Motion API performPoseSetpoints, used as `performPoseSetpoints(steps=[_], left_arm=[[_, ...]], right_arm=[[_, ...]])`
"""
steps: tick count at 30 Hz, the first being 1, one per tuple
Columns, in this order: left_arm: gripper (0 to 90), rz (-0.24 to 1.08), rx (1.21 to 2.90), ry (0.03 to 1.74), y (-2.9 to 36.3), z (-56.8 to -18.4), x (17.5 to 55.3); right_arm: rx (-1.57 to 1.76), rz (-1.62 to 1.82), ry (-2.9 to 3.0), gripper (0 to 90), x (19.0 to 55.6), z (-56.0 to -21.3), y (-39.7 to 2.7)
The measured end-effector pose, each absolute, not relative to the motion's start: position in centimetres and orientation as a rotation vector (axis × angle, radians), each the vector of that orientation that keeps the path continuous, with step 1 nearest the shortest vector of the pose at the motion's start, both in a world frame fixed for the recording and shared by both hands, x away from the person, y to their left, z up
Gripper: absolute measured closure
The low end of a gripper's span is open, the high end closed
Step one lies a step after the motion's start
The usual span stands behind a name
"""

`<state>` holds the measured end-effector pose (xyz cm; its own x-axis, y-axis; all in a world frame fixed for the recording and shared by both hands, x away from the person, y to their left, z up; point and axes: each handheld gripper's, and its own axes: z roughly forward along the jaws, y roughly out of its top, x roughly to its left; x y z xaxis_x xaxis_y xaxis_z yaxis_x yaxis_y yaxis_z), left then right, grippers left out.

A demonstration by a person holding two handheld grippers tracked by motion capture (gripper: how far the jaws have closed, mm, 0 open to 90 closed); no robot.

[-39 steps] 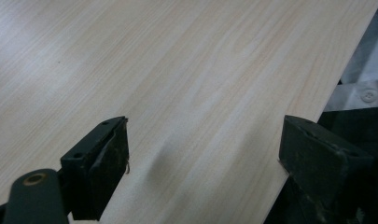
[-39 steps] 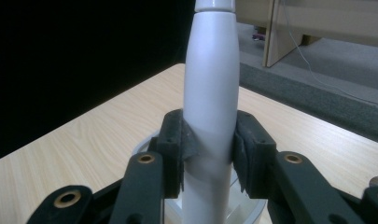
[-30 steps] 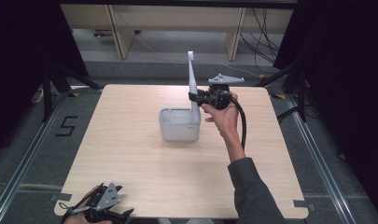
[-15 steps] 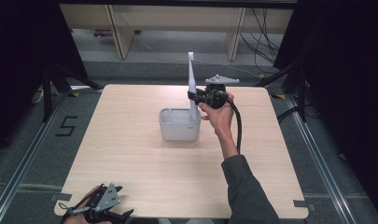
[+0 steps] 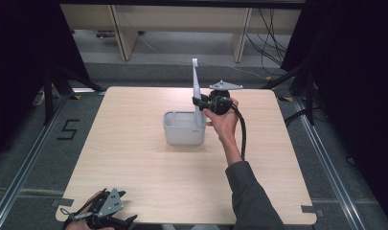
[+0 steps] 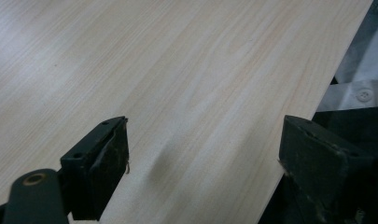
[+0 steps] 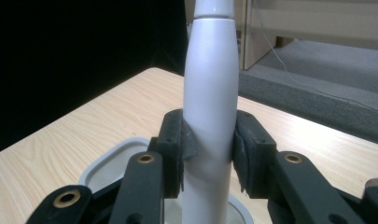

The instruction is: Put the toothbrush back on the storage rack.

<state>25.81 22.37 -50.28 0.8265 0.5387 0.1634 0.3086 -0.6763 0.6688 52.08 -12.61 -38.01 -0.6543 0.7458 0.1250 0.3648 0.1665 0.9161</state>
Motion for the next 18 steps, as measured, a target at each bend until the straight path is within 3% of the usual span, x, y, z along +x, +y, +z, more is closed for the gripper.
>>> performPoseSetpoints(steps=[18], left_arm=[[15.7,0.462,2.359,0.615,22.3,-50.4,25.8]], right_arm=[[1.052,1.424,2.103,66.4,51.5,-39.4,-13.1]])
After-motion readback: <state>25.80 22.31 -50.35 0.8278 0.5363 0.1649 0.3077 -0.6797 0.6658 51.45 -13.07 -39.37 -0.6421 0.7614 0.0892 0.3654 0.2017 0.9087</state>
